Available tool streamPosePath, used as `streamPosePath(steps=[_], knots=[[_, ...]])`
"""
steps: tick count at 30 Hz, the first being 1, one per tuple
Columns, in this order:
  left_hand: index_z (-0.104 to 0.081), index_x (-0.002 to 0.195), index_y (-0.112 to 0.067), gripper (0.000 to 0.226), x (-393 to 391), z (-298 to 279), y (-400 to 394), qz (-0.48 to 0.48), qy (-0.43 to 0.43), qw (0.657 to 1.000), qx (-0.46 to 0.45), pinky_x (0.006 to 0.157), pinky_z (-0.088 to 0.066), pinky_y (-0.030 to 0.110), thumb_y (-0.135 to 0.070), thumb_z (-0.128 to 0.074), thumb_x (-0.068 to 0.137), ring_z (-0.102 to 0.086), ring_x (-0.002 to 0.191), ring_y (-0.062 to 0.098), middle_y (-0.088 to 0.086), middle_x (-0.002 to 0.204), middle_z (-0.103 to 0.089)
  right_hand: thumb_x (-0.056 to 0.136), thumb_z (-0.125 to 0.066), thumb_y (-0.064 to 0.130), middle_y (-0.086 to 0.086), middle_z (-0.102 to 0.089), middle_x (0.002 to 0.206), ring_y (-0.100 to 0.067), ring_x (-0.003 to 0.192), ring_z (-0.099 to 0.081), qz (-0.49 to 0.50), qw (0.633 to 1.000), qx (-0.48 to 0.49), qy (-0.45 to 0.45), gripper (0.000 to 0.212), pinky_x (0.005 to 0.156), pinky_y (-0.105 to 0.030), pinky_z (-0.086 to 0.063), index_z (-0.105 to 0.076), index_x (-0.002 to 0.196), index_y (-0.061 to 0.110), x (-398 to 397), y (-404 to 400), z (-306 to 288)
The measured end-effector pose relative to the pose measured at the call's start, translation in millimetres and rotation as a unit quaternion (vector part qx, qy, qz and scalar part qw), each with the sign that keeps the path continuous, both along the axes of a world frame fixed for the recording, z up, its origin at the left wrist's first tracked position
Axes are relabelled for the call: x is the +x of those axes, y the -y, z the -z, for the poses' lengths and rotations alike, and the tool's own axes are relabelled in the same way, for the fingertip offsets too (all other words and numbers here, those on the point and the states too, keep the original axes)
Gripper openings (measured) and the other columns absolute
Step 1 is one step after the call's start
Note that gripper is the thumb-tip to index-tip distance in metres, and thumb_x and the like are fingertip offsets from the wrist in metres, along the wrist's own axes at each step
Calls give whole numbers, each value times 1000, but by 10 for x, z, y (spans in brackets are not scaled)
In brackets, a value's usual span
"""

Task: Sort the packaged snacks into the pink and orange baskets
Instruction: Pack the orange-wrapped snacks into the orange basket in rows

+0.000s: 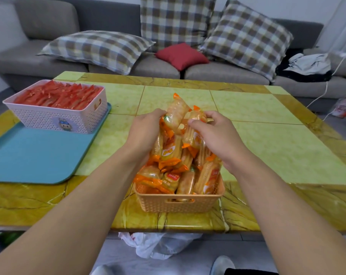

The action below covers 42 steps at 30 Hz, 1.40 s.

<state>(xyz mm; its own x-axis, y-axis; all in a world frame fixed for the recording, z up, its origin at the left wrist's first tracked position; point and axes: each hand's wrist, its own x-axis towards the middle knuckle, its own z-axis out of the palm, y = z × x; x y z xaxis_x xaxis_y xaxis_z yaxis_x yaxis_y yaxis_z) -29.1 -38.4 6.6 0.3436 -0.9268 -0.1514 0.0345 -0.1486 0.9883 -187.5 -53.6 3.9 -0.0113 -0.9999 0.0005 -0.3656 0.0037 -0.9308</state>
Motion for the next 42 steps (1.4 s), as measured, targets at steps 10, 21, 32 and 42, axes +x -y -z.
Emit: streamPosePath(steps=[10, 21, 32, 42], knots=[[-73, 92, -14, 27, 15, 103, 86, 10, 95, 995, -39, 55, -48, 16, -17, -46, 99, -64, 73, 3, -6, 82, -68, 75, -83, 49, 8, -76, 101, -8, 87, -73, -7, 1000, 8, 15, 58, 80, -31, -55, -57, 121, 26, -36, 66, -151], [-75, 86, -10, 36, 119, 99, 111, -4, 39, 999, -29, 59, -56, 35, -5, -40, 97, -70, 76, 27, 15, 92, -72, 67, -93, 34, 3, -75, 90, -12, 64, -74, -226, 964, -72, -120, 53, 60, -37, -60, -52, 101, 27, 55, -374, -513], [-73, 106, -6, 34, 168, 152, 141, 3, 28, 999, -18, 58, -53, 32, -12, -41, 98, -69, 81, 24, 14, 100, -72, 60, -68, 83, 20, -53, 97, -2, 90, -51, -294, 853, -124, -414, 63, 73, -30, -44, -67, 107, 41, 193, -351, -289], [-76, 104, -10, 29, 147, 125, 103, 43, 12, 999, -14, 86, -59, 54, -21, -49, 99, -73, 95, 36, 15, 99, -76, 86, -60, 70, 9, -66, 75, -10, 69, -60, -151, 952, -64, -258, 49, 57, -26, -38, -72, 86, 23, 180, 140, -259]])
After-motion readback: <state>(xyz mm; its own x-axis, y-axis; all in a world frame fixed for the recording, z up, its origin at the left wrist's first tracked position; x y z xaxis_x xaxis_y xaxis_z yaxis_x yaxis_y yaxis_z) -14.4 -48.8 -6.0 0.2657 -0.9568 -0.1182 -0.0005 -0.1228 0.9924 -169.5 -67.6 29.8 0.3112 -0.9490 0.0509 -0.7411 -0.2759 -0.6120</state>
